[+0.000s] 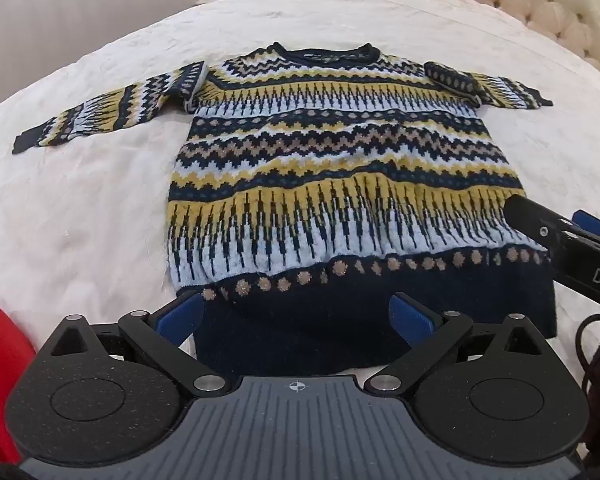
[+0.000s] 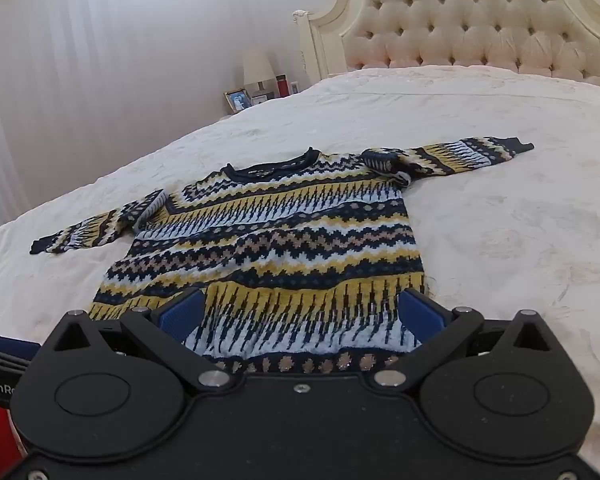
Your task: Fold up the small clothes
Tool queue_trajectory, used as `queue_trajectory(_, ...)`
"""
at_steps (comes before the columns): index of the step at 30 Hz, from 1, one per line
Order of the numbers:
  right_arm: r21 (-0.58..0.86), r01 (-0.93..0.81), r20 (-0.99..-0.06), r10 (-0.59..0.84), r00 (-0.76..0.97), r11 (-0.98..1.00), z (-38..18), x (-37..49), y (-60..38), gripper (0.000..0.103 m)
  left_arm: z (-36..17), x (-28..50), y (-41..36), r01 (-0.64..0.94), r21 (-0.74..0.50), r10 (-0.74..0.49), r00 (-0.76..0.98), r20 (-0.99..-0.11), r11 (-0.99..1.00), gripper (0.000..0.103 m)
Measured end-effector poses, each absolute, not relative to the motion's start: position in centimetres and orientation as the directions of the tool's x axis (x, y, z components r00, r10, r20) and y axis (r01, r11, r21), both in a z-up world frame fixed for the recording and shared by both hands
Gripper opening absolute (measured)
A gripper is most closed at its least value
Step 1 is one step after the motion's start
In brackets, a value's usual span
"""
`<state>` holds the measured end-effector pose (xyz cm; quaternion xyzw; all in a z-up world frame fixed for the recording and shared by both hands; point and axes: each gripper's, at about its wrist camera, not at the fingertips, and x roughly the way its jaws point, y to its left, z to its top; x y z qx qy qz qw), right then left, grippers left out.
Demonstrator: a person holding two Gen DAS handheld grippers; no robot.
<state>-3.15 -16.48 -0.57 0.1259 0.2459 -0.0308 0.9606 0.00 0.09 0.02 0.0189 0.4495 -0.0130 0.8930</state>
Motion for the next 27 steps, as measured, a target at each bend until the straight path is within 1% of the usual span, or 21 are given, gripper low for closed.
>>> queue_trajectory(2, 0.228, 0.121, -0.482, 0.004, 0.876, 0.966, -0.5, -3.2, -16.5, 0.102, 0.0, 0.1, 0.2, 0.051, 0.01, -0.022, 0.589, -0.808, 0.999, 0.101)
queue_trajectory(3, 0.227, 0.121, -0.482, 0.004, 0.876, 0.966, -0.5, -3.2, -16.4, 0.102, 0.0, 0.2, -0.5, 0.055, 0.033, -0.006, 0.589, -0.808, 0.998, 0.101)
queue_trajectory(6, 0.225, 0.116, -0.481, 0.007, 0.877, 0.967, -0.4, -3.2, -16.3, 0.102, 0.1, -0.2, -0.3, 0.072, 0.004, -0.039, 0.595, -0.803, 0.997, 0.101)
queue_trajectory(12, 0.227, 0.125, -0.483, 0.0, 0.876, 0.966, -0.8, -3.6, -17.4, 0.102, 0.3, 0.1, -0.6, 0.075, 0.002, -0.043, 0.596, -0.802, 0.997, 0.101)
queue_trajectory(27, 0.193, 0.168, -0.543, -0.037, 0.839, 0.967, -1.7, -2.7, -17.3, 0.102, 0.5, 0.3, -0.8, 0.043, 0.045, 0.009, 0.621, -0.784, 0.998, 0.101)
